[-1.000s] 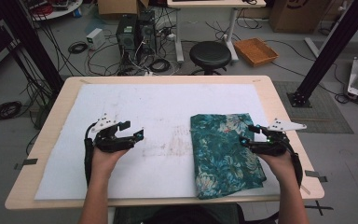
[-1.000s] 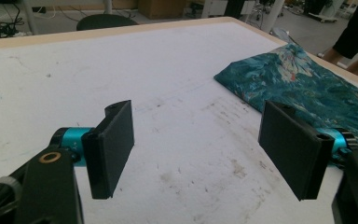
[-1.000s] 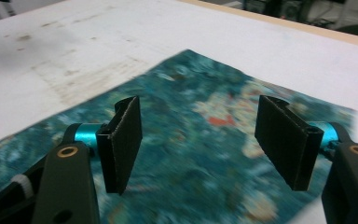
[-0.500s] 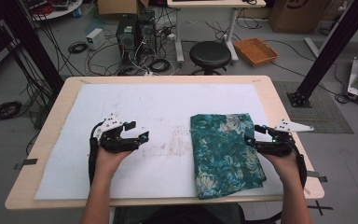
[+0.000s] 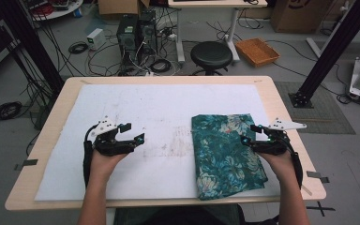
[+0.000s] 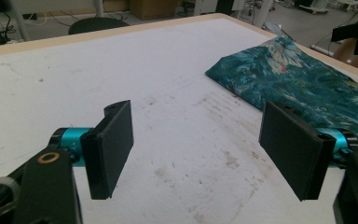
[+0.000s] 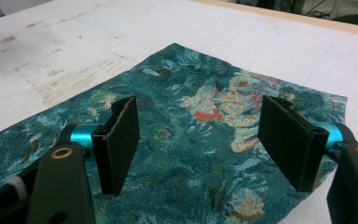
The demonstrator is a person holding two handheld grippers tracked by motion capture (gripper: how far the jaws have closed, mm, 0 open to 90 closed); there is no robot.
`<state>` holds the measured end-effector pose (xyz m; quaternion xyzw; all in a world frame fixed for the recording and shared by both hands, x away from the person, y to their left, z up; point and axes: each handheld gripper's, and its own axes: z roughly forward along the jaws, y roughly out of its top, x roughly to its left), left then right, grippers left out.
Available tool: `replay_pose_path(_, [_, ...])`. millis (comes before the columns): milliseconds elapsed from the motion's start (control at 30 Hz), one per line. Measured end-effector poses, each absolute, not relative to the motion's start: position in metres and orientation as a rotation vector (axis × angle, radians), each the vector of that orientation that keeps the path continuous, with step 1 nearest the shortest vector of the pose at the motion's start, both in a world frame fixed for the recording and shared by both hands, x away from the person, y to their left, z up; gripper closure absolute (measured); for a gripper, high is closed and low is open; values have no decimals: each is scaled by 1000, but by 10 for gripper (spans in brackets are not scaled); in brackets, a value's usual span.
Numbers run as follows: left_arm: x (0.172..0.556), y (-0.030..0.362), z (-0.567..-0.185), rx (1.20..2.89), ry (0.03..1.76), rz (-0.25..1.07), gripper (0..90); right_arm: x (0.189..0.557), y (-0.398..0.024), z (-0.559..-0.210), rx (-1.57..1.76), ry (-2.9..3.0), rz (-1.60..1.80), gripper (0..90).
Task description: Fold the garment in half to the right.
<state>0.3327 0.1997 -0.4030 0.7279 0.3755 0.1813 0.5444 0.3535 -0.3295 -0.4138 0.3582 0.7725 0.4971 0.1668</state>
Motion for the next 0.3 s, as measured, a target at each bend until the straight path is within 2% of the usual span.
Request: replay_pose_path(300, [334, 201, -402, 1730, 899, 439, 262, 353, -330, -413, 1015, 2199, 1415, 299])
